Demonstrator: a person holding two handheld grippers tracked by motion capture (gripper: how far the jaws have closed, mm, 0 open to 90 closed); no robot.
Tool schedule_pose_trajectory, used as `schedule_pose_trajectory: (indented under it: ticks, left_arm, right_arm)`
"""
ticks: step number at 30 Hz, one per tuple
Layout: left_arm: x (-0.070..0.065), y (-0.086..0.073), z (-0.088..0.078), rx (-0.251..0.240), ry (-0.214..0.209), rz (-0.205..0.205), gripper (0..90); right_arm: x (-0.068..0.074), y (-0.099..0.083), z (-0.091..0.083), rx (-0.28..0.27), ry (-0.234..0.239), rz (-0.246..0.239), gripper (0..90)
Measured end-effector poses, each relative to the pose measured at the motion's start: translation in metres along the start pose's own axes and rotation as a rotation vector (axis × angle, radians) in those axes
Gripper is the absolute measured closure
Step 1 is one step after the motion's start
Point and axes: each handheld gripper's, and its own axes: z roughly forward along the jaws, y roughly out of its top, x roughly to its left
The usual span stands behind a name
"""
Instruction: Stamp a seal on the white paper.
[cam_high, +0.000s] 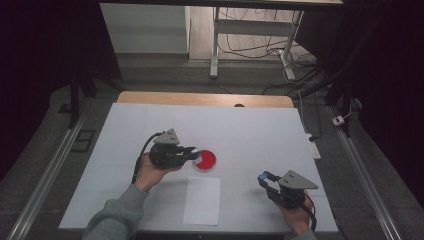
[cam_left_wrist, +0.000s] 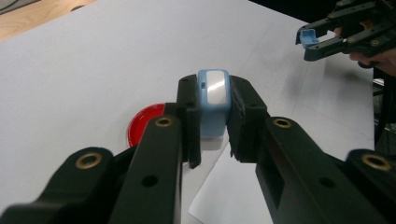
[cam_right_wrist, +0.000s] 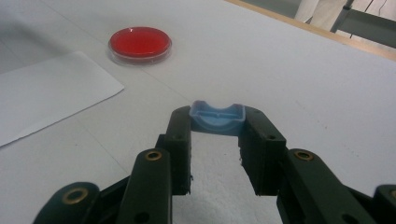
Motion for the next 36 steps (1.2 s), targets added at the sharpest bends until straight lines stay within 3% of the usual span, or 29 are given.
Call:
schedule_pose_trajectory:
  ticks: [26,36]
  left_arm:
    - [-0.010,-0.001,-0.007,-0.005,-0.055,-0.004,76.1]
    - [-0.022,-0.006,-0.014,-0.002,-0.059,0.010,76.0]
  right_arm:
    - [0.001,0.000,0.000,0.002,-0.002,0.001,65.0]
    - [0.001,0.000,0.000,0.001,-0.001,0.001,65.0]
